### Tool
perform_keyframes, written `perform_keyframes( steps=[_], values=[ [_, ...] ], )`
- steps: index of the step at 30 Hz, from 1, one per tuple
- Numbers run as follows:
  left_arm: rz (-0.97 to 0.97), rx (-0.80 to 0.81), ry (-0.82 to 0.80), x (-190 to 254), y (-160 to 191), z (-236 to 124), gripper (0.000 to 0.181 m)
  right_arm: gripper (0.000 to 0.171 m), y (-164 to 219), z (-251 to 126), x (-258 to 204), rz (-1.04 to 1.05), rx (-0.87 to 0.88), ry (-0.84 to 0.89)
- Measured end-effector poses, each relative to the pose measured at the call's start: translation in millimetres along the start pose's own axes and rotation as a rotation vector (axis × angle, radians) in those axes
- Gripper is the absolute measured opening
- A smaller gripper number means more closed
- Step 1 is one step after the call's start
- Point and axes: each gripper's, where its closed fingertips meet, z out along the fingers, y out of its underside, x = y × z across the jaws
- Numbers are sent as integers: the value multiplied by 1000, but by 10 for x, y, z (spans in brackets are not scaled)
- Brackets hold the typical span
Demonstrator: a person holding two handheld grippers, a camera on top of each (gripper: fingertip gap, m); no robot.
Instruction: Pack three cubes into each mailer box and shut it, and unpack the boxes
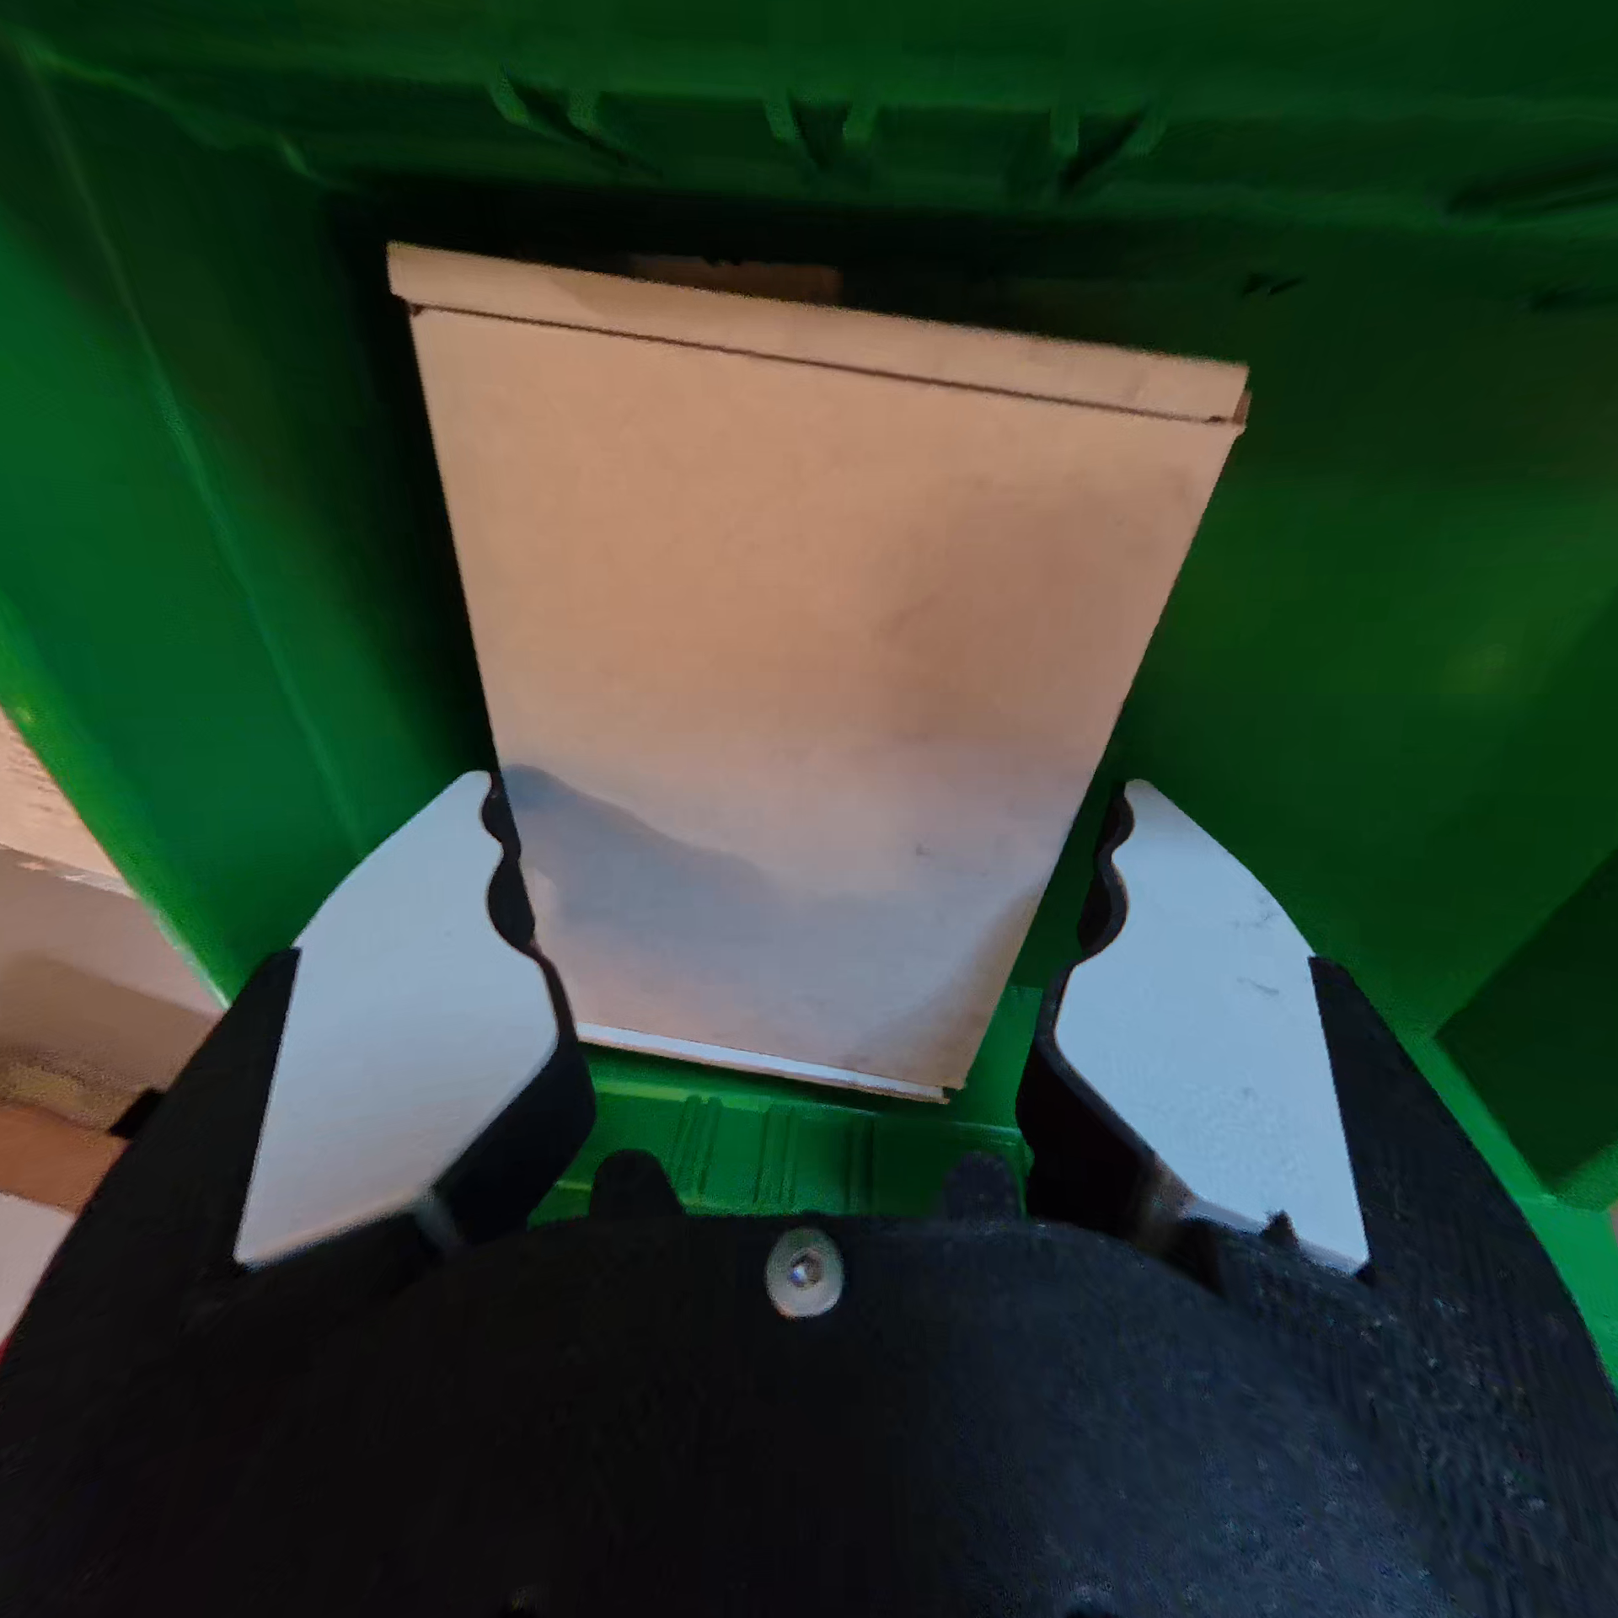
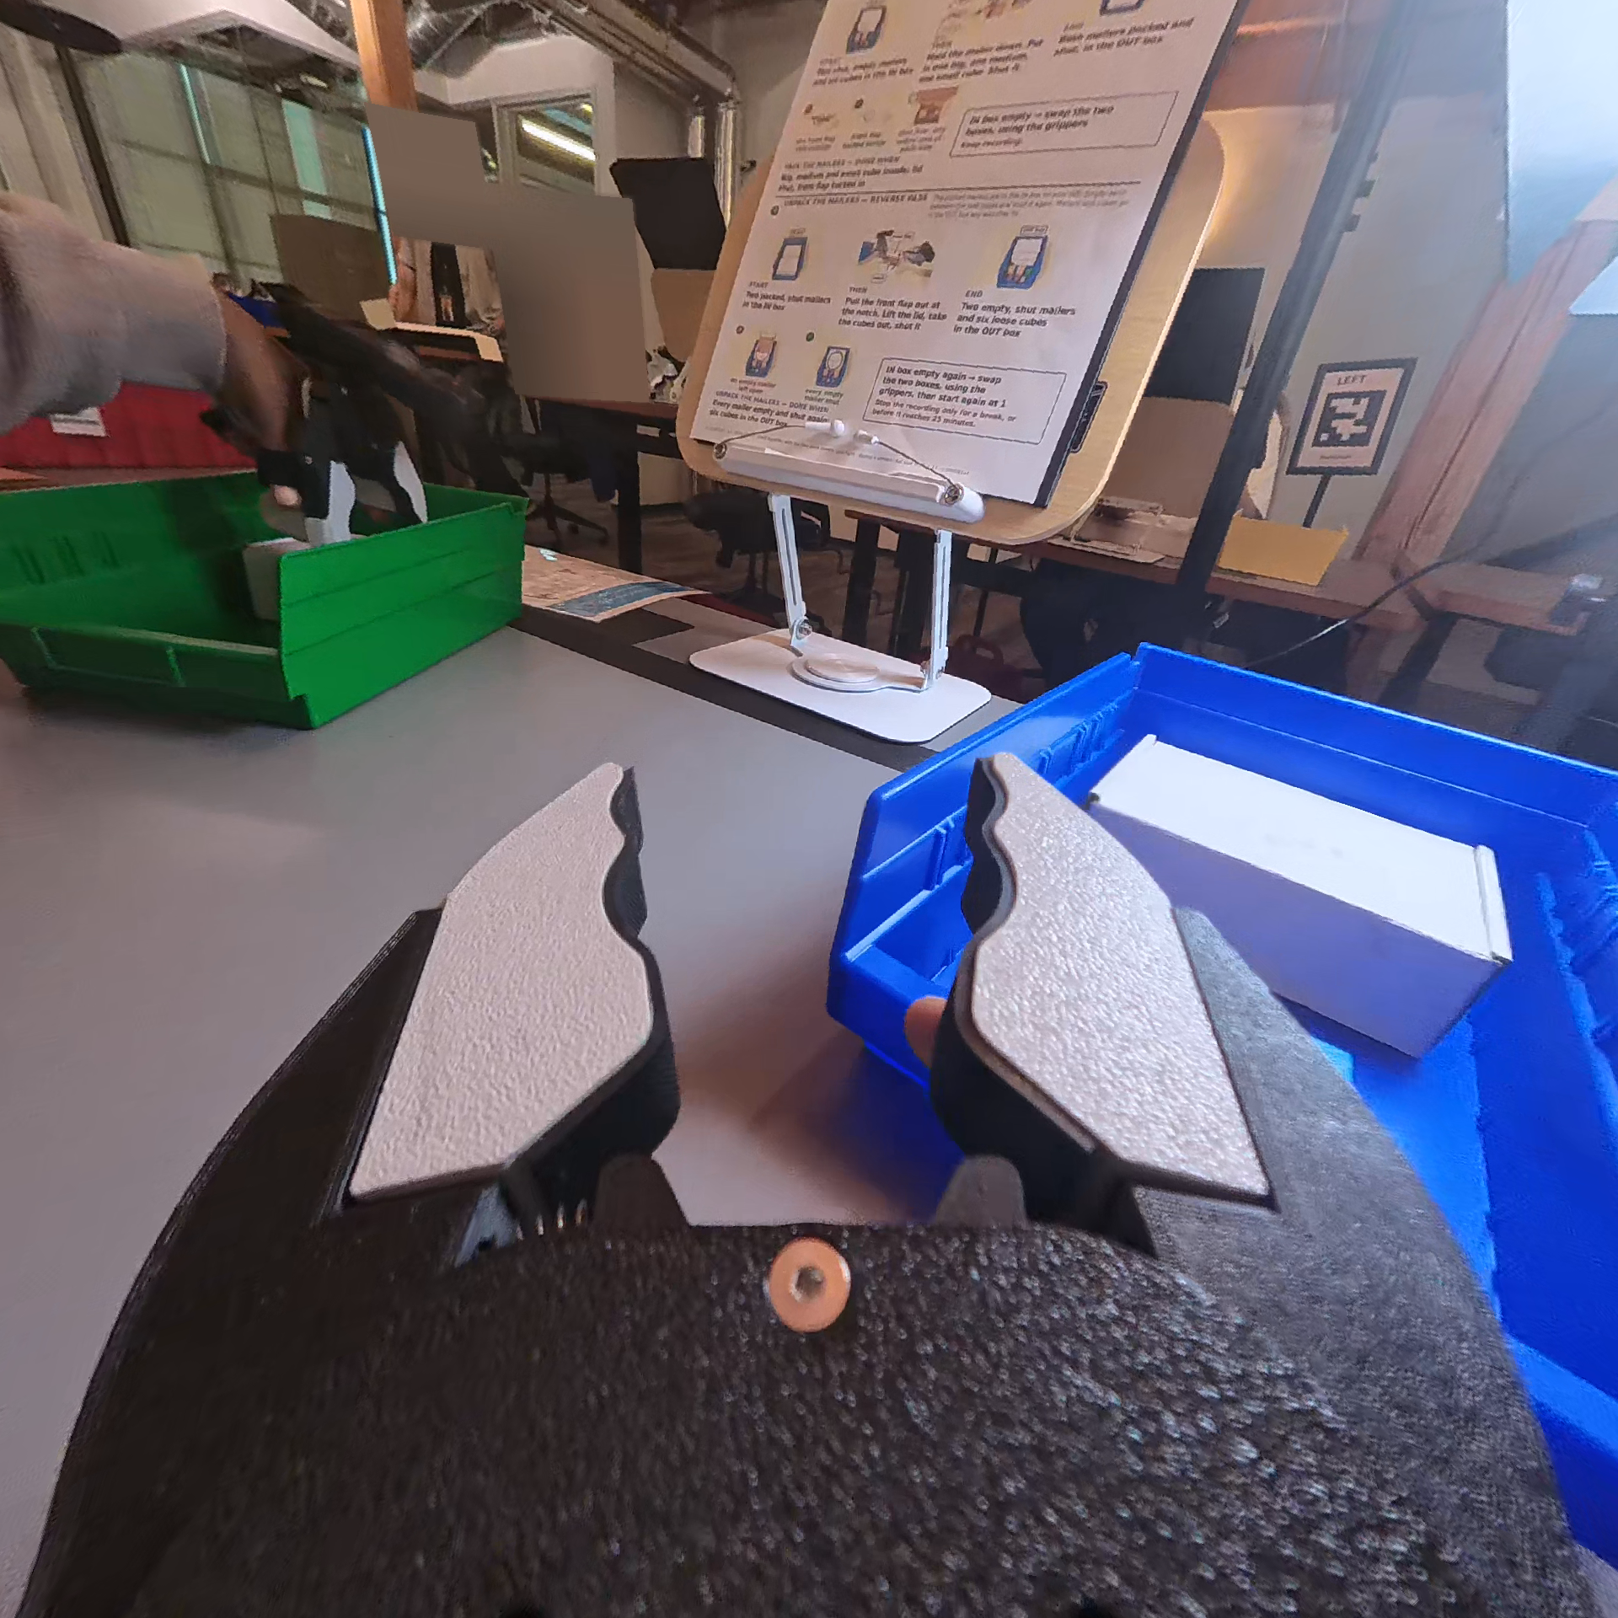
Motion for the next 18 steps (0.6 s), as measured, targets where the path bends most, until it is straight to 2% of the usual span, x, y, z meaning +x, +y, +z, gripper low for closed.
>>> perform_keyframes(
  steps=[1,4,7,9,11,14,18],
  values=[
    [25,-29,-22,-8,21,13,123,71,10,4,-12,1,-5,-6],
    [77,-106,-90,-54,58,34,119,71,16,-1,-23,3,-9,-11],
    [79,-107,-138,-122,45,79,125,70,-8,-25,-8,8,0,-7],
    [60,-83,-125,-116,27,90,129,70,-17,-35,4,18,4,-6],
    [73,-75,-144,-153,27,82,121,69,-13,-31,15,30,2,-6],
    [101,-78,-151,-146,37,76,120,69,0,-28,16,31,-5,-8],
    [129,-110,-60,99,112,3,120,69,-9,-35,6,25,-5,-16]
  ],
)
